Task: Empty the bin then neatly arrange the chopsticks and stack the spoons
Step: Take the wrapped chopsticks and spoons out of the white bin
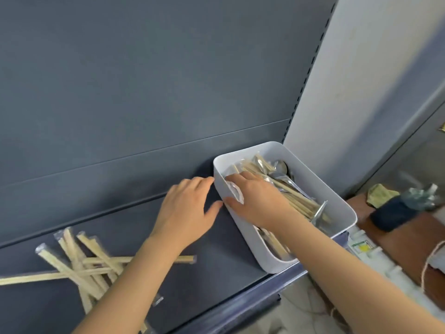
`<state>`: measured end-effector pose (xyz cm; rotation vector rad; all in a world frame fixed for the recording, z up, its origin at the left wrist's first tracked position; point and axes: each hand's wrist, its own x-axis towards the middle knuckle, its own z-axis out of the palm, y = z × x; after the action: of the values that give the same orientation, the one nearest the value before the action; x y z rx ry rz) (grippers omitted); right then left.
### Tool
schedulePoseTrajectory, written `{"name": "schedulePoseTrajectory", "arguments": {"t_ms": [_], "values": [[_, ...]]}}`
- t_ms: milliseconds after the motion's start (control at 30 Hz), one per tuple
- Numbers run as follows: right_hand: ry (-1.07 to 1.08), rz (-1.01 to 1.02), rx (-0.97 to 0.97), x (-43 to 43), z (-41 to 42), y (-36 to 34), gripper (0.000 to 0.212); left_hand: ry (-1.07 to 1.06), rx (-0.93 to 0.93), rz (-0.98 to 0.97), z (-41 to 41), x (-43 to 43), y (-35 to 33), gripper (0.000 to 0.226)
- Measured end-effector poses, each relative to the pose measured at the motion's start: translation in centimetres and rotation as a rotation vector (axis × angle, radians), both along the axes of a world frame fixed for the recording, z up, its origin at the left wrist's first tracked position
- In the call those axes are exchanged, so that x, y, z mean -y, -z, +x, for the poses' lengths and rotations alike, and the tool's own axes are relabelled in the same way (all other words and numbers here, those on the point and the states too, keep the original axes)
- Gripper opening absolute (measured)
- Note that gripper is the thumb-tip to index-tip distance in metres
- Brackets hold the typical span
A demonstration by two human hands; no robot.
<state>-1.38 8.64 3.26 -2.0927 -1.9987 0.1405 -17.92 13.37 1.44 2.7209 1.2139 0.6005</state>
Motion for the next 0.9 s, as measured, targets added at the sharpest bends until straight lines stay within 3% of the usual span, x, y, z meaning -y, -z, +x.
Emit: {"name": "schedulePoseTrajectory", "arguments": {"t_ms": [167, 300, 367, 467, 533, 600, 733, 833, 900], "values": [[0.094, -0.026, -0.039, 0.7, 10.8, 1.7, 0.046, 0.019, -0.082, -0.042, 10.5, 0.8, -0.1, 0.048], [0.021, -0.129, -0.064, -0.2, 18.2, 3.9, 0.036, -0.144, -0.152, -0.322, 17.8, 0.5, 1.5, 0.028], [-0.086, -0.173, -0.109, -1.0, 19.6, 4.4, 0.041, -0.209, -0.183, -0.426, 20.1, 0.3, 3.0, 0.047], [-0.21, -0.169, -0.074, -2.4, 19.8, 5.2, 0.047, -0.359, -0.109, -0.466, 21.6, 0.7, 4.3, 0.1], [-0.235, -0.154, -0.031, -3.0, 19.6, 5.9, 0.045, -0.478, -0.099, -0.439, 21.5, 1.1, 4.8, 0.107], [-0.245, -0.124, -0.015, -3.4, 19.4, 6.5, 0.041, -0.501, -0.144, -0.446, 21.1, 1.3, 4.8, 0.089], [-0.264, -0.058, 0.005, -3.6, 19.1, 7.1, 0.04, -0.5, 0.123, -0.613, 19.9, 1.7, 5.3, 0.04], [-0.223, -0.036, -0.008, -3.3, 19.2, 7.0, 0.04, -0.578, 0.204, -0.673, 18.9, 1.7, 5.7, 0.025], [-0.225, -0.035, 0.021, -3.3, 19.1, 7.2, 0.036, -0.549, 0.108, -0.693, 18.7, 1.7, 5.6, 0.022]]}}
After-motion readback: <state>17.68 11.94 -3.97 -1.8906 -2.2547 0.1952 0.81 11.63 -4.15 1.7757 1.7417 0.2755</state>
